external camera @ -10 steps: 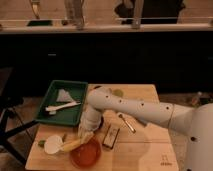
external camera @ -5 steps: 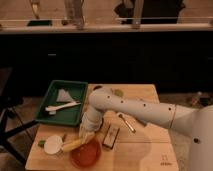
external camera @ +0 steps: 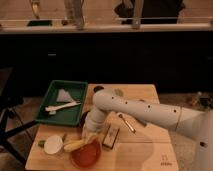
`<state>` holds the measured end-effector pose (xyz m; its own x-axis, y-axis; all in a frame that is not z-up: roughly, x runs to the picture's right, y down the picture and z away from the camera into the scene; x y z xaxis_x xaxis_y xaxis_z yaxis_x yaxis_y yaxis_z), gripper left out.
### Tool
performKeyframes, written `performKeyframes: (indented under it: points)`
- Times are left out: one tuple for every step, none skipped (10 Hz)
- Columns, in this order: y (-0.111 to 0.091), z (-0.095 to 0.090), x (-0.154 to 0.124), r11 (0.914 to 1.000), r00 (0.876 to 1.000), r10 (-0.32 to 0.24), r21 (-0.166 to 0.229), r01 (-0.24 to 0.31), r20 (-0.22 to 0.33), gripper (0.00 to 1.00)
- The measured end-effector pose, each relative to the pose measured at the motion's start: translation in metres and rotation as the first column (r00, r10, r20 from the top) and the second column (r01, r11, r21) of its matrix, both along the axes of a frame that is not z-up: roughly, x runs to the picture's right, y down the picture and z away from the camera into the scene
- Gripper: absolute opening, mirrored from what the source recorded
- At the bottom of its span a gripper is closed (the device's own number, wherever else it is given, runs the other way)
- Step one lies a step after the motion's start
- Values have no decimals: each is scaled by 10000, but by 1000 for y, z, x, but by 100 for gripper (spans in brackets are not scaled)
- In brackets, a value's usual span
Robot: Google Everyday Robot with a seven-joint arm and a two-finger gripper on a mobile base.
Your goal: Place banana in red bowl
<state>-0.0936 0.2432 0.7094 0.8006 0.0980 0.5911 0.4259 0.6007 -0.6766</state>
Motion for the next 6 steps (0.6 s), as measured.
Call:
performKeyframes:
  points:
    - [2, 0, 2, 10000, 10000, 0, -51, 0, -28, 0]
    - [4, 1, 7, 9999, 9999, 67, -100, -68, -97, 0]
    - [5, 1, 11, 9998, 9998, 114, -134, -116, -155, 0]
    - [7, 1, 15, 9997, 9996, 178, -174, -181, -207, 0]
    - [8, 1, 17, 9996, 9995, 211, -196, -215, -221, 0]
    - [10, 0, 18, 9994, 9994, 262, -230, -268, -248, 0]
